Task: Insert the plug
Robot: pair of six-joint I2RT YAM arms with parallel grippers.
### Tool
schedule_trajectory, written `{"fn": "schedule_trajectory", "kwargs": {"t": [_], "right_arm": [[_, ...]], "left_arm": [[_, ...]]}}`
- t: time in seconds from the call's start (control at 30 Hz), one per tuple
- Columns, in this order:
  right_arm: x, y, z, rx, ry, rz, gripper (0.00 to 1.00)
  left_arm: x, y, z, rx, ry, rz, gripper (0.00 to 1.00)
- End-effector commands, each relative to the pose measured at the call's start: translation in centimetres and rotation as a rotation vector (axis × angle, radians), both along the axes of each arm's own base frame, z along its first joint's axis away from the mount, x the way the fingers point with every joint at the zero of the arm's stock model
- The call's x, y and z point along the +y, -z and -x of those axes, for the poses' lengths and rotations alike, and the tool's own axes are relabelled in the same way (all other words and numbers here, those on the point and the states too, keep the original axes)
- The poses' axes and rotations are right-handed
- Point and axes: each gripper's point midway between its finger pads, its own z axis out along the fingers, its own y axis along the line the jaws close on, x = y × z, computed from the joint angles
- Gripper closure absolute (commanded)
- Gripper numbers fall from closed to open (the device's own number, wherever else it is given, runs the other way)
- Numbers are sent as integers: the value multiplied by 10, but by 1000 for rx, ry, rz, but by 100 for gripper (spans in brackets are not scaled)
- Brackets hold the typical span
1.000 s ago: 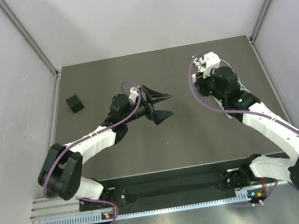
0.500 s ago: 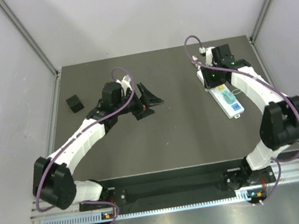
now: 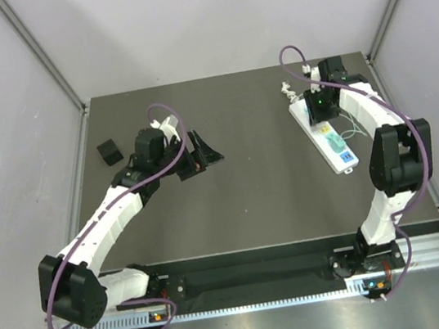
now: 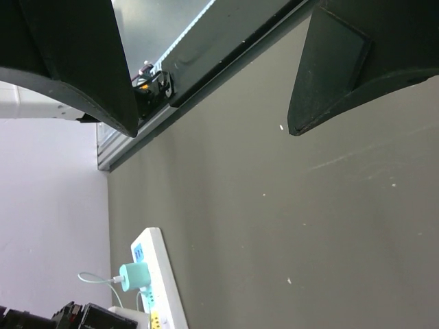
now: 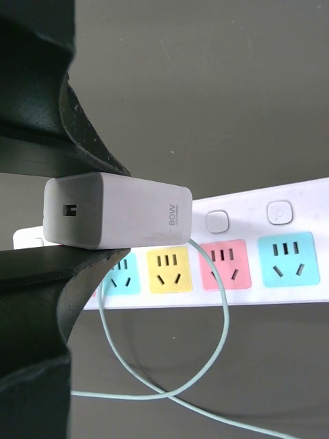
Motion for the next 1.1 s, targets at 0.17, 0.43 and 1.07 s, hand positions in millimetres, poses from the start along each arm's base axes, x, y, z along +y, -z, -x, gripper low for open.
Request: {"fn": "schedule_trajectory", "kwargs": {"t": [0.17,0.43,1.07], "right_arm": [[-48,-7,-15,-30,133,153,100],[-123,-10,-10,-19,320,309,100],[-76,-77,-4,-176,-176,191,100]], "left_arm": [[10,0,-9,-20,-5,-1,6],[15,3,-8,-13,-11,-4,6],[25,1,-3,-74,-6,-51,8]]}}
